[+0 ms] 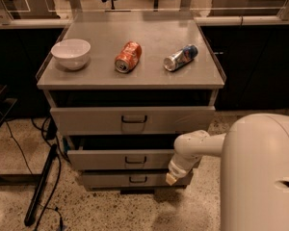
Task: Close middle drawer
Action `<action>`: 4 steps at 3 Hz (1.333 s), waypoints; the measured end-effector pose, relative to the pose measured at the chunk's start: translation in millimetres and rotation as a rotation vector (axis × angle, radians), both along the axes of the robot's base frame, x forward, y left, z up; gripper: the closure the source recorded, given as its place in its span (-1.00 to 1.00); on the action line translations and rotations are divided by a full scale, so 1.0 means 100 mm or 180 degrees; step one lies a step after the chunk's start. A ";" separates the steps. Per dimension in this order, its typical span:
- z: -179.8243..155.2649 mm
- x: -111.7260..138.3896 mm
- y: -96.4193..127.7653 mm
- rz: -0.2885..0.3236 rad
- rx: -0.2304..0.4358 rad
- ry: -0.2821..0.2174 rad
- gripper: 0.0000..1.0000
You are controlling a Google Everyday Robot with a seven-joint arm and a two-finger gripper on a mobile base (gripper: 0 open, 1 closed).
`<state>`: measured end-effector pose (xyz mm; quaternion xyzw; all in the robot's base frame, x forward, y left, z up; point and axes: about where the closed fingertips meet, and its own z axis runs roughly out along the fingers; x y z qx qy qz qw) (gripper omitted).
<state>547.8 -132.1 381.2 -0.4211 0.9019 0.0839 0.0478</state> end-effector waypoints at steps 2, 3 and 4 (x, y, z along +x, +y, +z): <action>0.10 0.41 -0.11 -0.0163 -0.0184 -0.0247 1.00; 0.11 0.42 -0.11 -0.0168 -0.0188 -0.0254 0.67; 0.11 0.42 -0.11 -0.0168 -0.0188 -0.0254 0.20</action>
Offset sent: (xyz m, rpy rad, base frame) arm 0.0651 -0.0177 0.0221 -0.0819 -0.1286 -0.0853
